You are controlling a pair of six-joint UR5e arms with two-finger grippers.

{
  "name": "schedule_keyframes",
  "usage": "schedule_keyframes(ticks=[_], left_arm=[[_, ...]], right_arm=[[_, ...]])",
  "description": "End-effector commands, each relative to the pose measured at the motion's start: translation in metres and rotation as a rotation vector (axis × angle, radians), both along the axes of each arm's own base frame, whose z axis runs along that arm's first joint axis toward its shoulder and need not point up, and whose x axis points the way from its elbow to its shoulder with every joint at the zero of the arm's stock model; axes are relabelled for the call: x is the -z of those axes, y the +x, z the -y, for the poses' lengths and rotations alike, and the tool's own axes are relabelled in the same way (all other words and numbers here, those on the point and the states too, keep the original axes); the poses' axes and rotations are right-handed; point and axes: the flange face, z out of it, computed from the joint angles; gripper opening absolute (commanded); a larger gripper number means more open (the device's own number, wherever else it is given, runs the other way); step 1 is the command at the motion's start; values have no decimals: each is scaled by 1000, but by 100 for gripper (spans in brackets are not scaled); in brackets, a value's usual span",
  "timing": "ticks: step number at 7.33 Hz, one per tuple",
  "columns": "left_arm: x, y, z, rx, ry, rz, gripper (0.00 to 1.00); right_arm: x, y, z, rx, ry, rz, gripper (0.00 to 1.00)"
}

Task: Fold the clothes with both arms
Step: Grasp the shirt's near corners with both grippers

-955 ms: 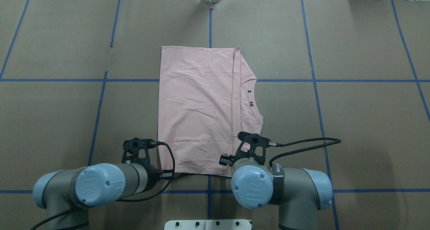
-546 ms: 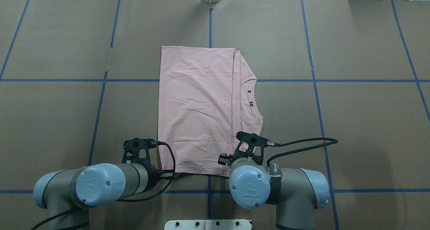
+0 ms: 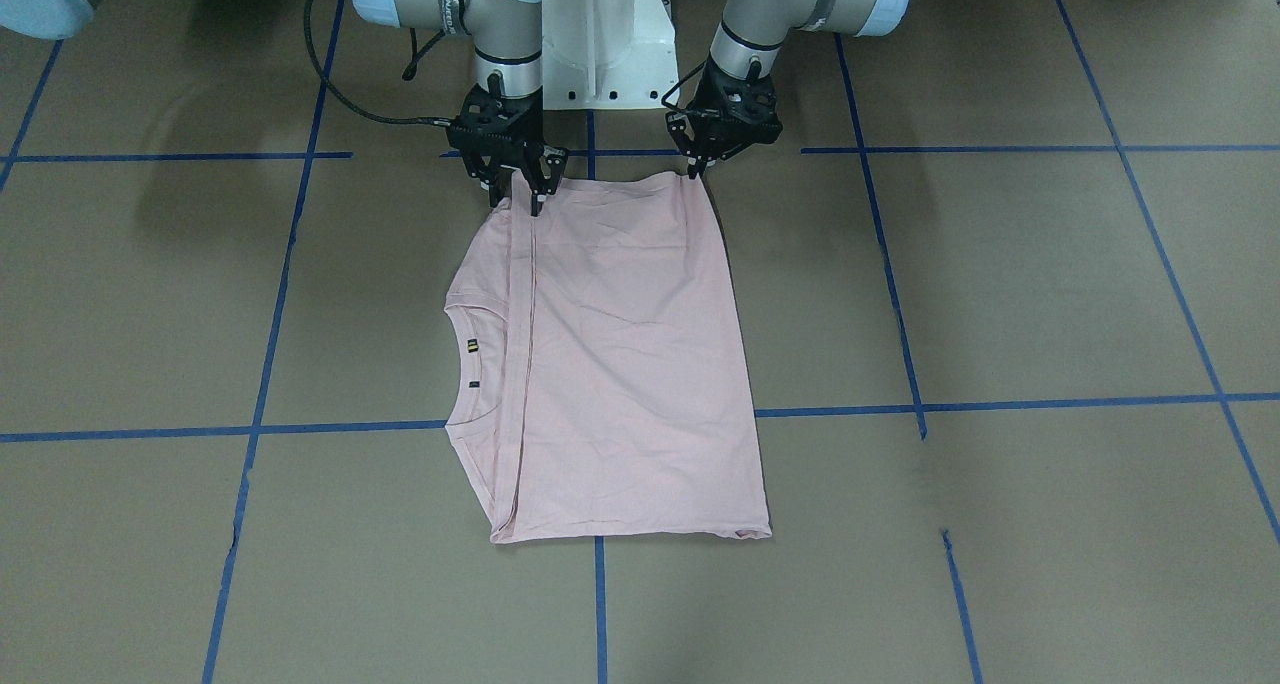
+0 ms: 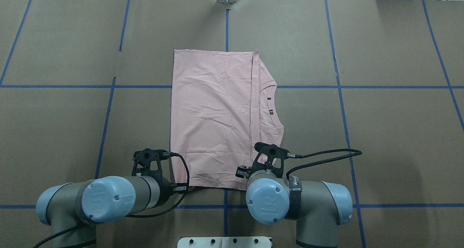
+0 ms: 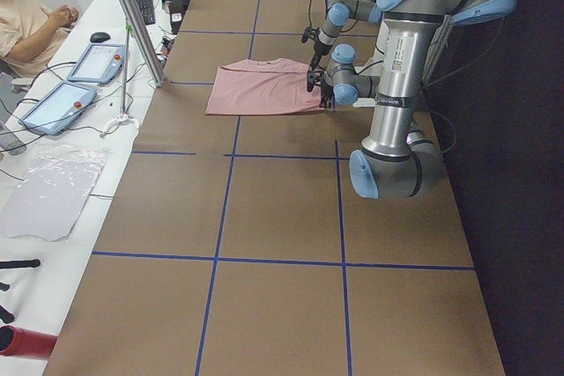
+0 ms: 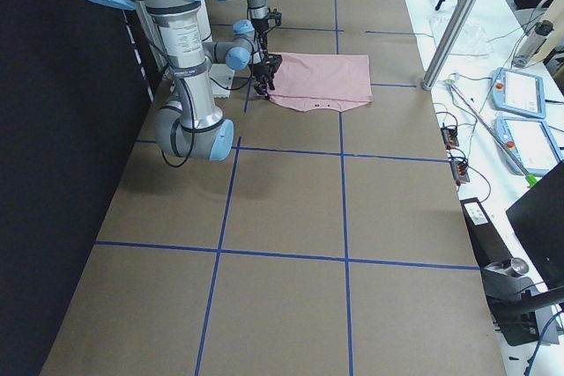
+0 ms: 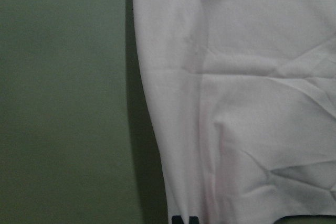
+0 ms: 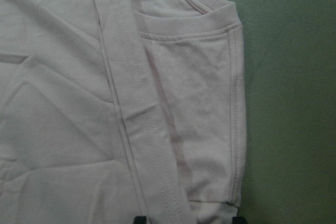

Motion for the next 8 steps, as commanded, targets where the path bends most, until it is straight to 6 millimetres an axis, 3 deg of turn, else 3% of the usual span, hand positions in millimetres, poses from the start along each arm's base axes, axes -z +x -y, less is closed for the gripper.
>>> schedule_keyframes(ticks=[1, 2, 7, 8], left_arm=[[0, 0, 0, 0, 1, 0, 0], [1, 0, 0, 0, 1, -1, 0], [7, -2, 0, -5, 8, -11, 0], [26, -21, 0, -12, 24, -42, 0]], right_arm=[[0, 0, 0, -9, -8, 4, 9], [0, 0, 0, -10, -7, 3, 0], [2, 6, 6, -3, 8, -4, 0], [13, 17, 11, -2, 12, 18, 0]])
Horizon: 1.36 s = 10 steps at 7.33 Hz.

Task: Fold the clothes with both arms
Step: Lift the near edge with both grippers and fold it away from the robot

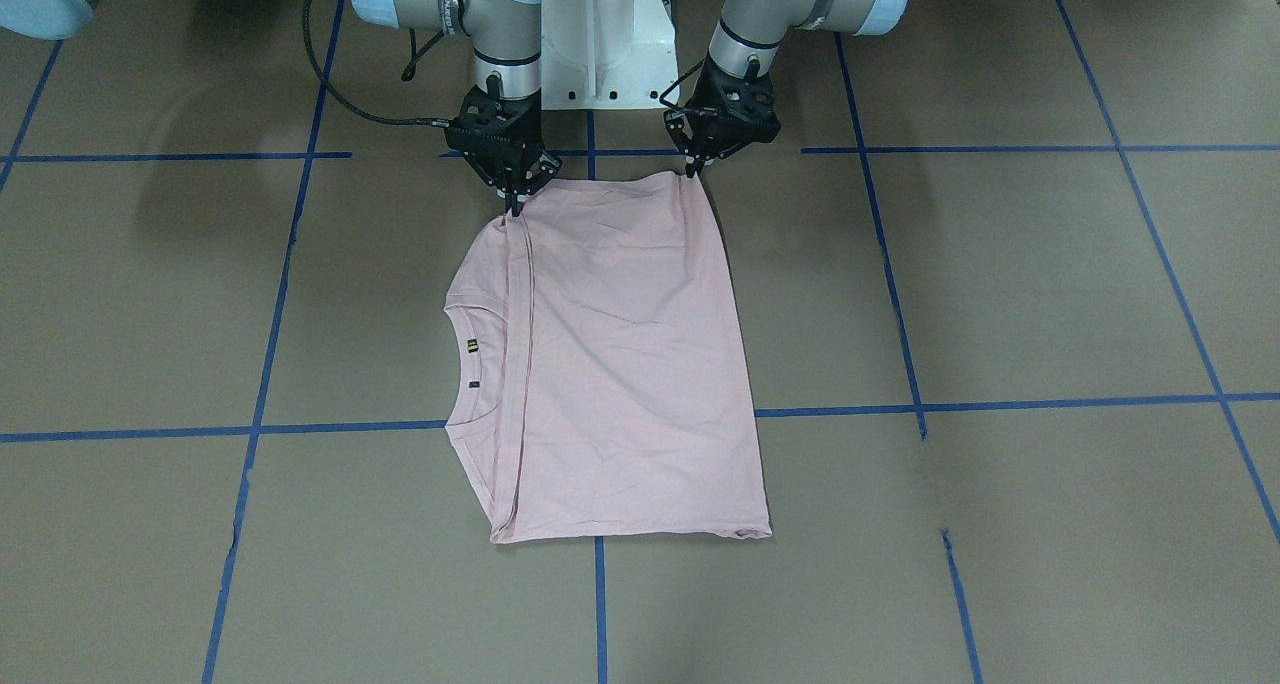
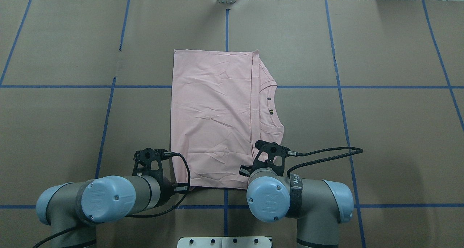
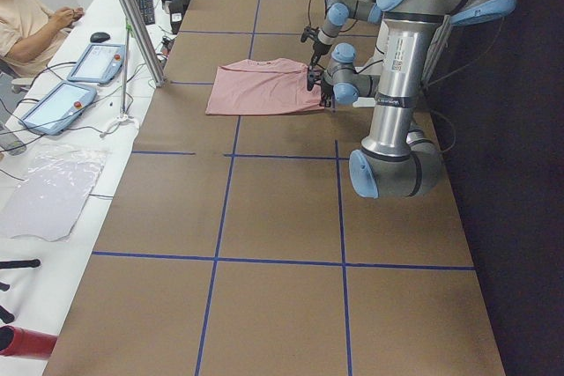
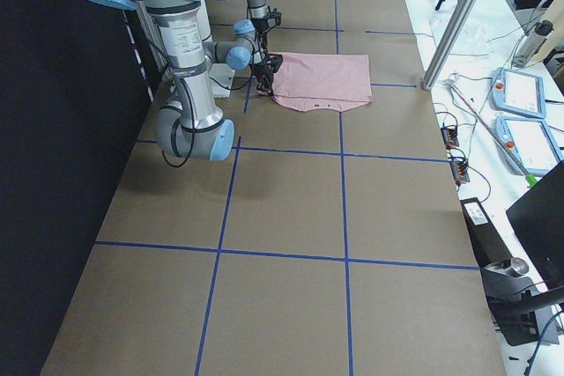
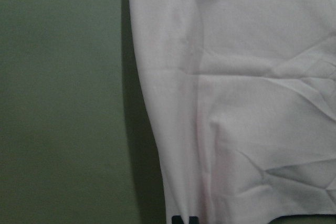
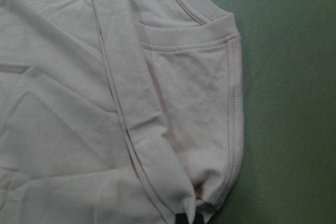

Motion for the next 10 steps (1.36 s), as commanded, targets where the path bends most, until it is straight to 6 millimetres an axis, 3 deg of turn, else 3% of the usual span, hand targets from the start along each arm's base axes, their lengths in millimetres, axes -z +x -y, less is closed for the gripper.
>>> schedule_keyframes(ticks=[1, 2, 3, 4, 5, 7, 8, 10], left_arm=[[46, -41, -8, -47, 48, -10, 0], [77, -73, -21, -91, 25, -11, 0], [105, -112, -31, -122, 12, -31, 0], [136, -144, -39, -145, 3, -56, 0], [153, -148, -40, -146, 4, -61, 0], [141, -130, -23, -134, 33, -5, 0], [128, -112, -7, -116, 35, 41, 0], [105, -66, 44, -75, 73, 69, 0]], right_arm=[[30, 33, 2, 17, 24, 48, 0], [68, 73, -8, 35, 9, 66, 0], [102, 128, -24, 62, -12, 84, 0], [121, 170, -36, 83, -29, 97, 0], [122, 174, -38, 91, -40, 92, 0], [107, 136, -30, 85, -45, 19, 0], [109, 116, -11, 74, -22, 10, 0], [85, 84, 46, 33, 24, 17, 0]])
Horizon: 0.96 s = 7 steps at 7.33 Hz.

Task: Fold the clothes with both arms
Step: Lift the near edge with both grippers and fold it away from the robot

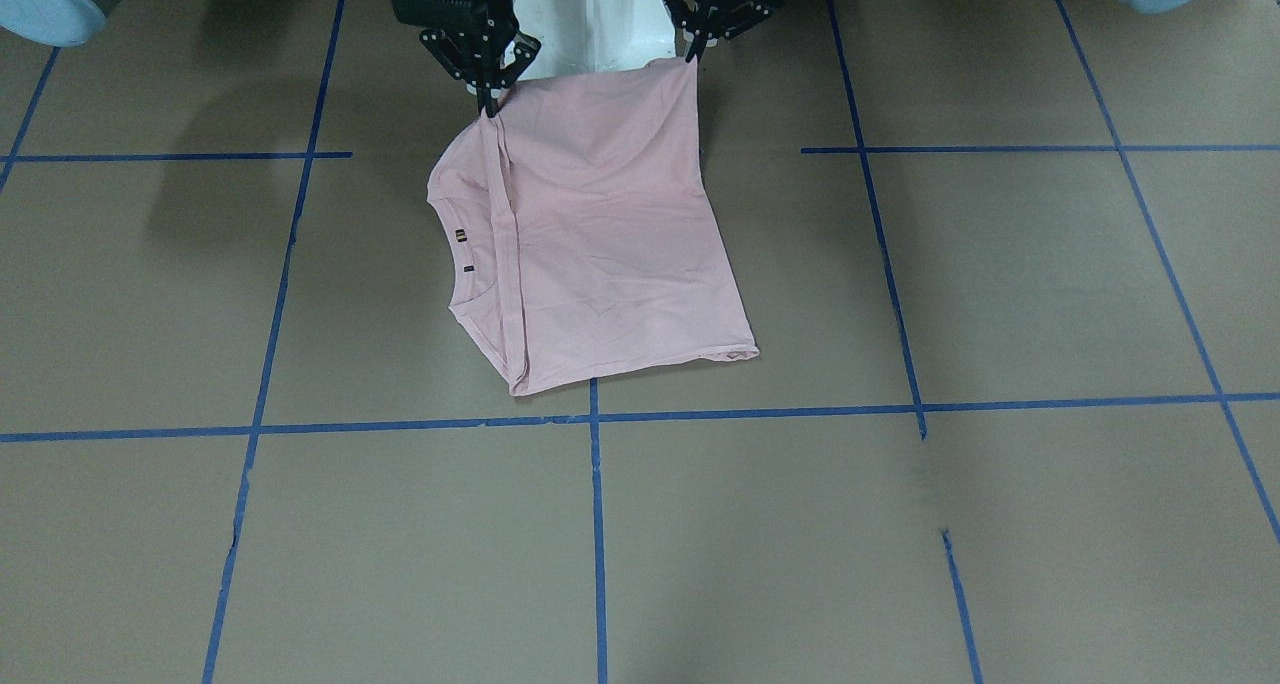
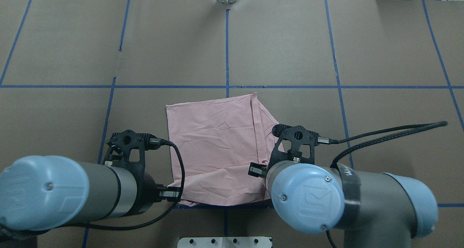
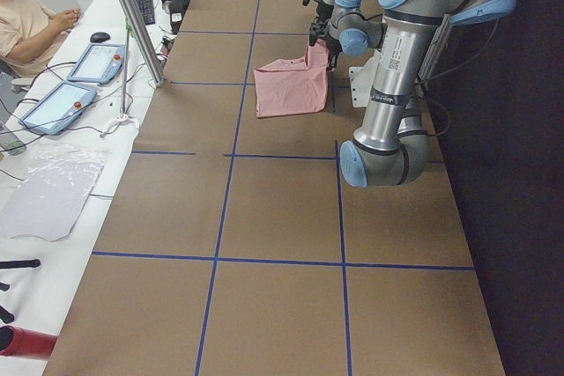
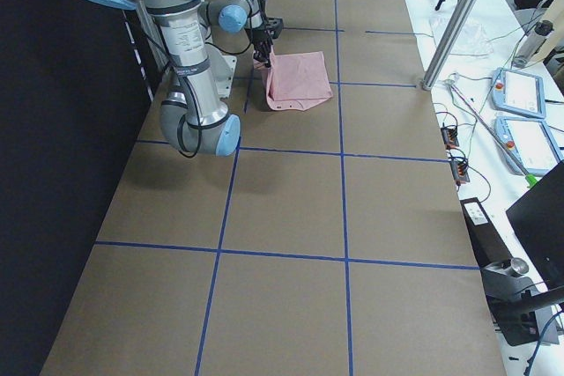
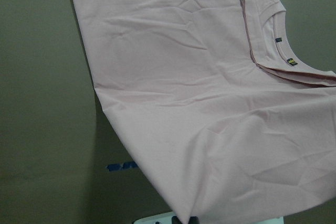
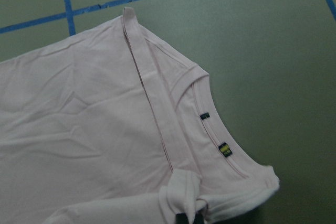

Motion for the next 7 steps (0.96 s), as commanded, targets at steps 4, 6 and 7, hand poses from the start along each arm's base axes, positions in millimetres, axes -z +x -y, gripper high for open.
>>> schedule_keyframes(ticks=[4, 6, 7], left_arm=[[-60, 32, 111, 109, 69, 63, 0], [-100, 26, 220, 143, 184, 164, 59], [-138, 28, 271, 141, 268, 182, 100]], right_arm=[[-33, -55, 124, -75, 66, -42, 0], [-54, -91, 226, -106, 38, -60, 99], [-71, -109, 290, -114, 57, -83, 100]])
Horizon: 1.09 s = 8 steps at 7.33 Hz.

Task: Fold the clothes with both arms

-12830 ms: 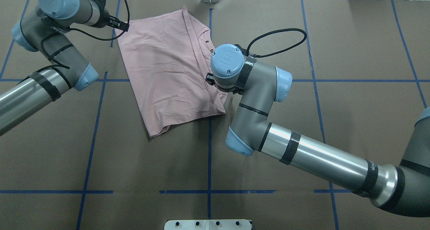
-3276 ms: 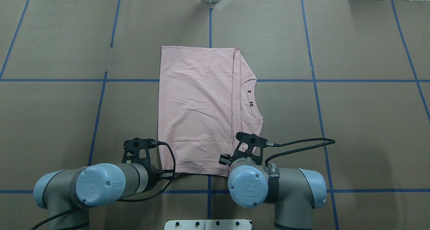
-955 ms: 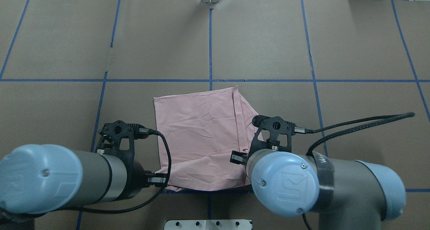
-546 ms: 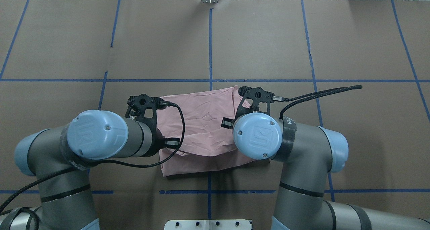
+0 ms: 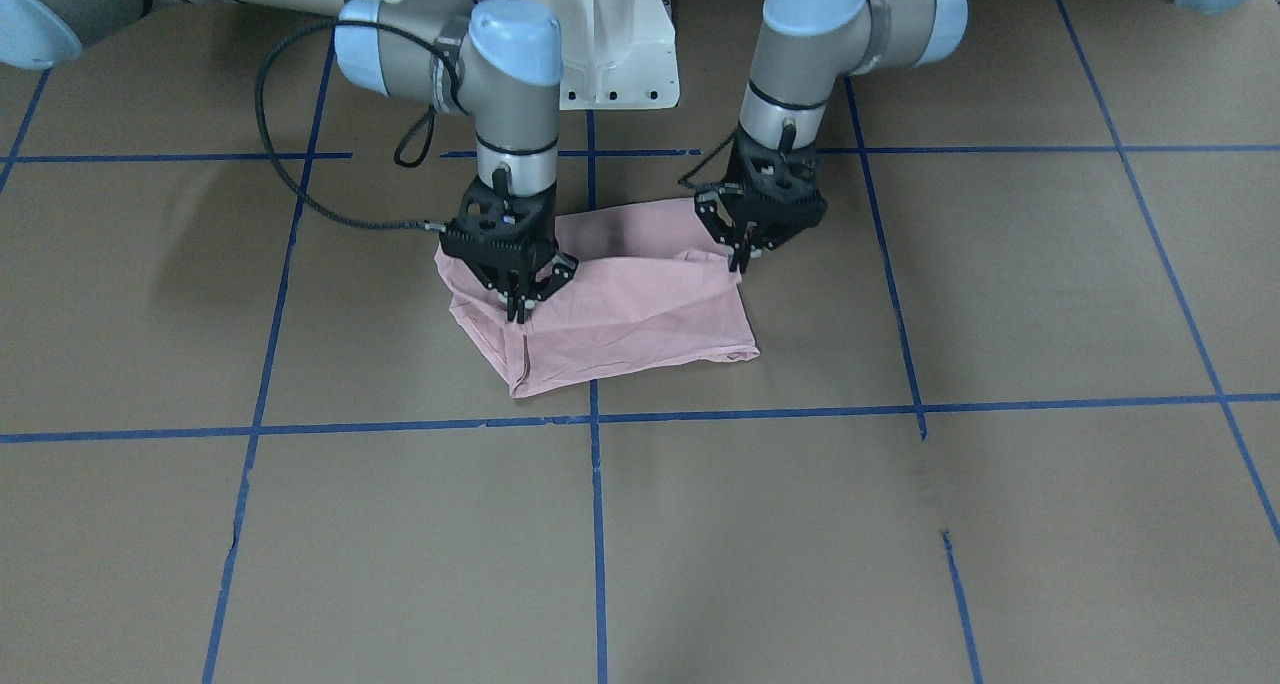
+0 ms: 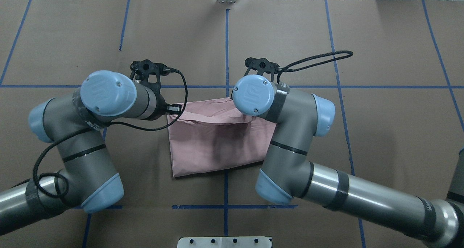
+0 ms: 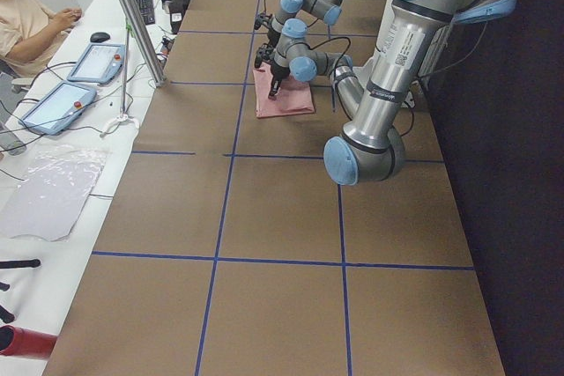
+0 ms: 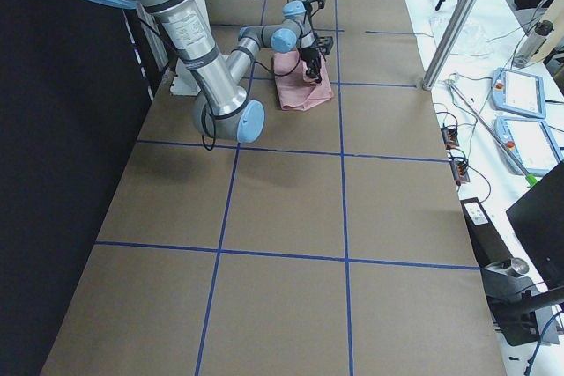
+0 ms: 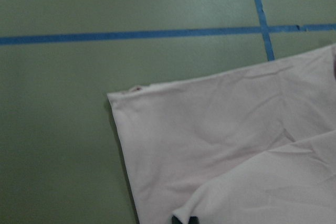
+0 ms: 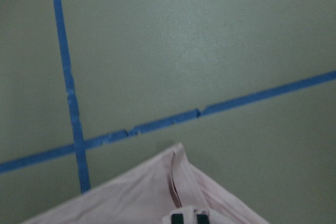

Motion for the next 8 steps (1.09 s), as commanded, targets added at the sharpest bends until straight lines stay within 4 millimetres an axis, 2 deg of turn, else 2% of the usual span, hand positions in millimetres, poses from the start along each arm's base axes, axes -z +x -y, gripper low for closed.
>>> schedule_keyframes(ticks=[1, 2, 3, 4, 5, 7, 8], left_arm=[[-48, -14, 82, -8, 155, 38, 100], [-47, -12, 77, -62, 134, 10, 100], [-44, -22, 80, -85, 121, -18, 100], [-43, -25, 81, -100, 143, -8, 100], [-35, -36, 80, -107, 181, -10, 100], [-28, -60, 75, -117, 199, -30, 100], [-39, -88, 71, -159, 231, -14, 100]], right_arm=[[-16, 0, 100, 37, 2, 6, 100], [-8, 24, 120, 65, -43, 51, 100], [-9, 41, 131, 106, -45, 59, 100], [-13, 50, 134, 113, -37, 56, 100], [-19, 62, 132, 114, -38, 65, 100], [-37, 103, 112, 186, -5, 23, 100], [-54, 144, 95, 224, 27, -15, 100]])
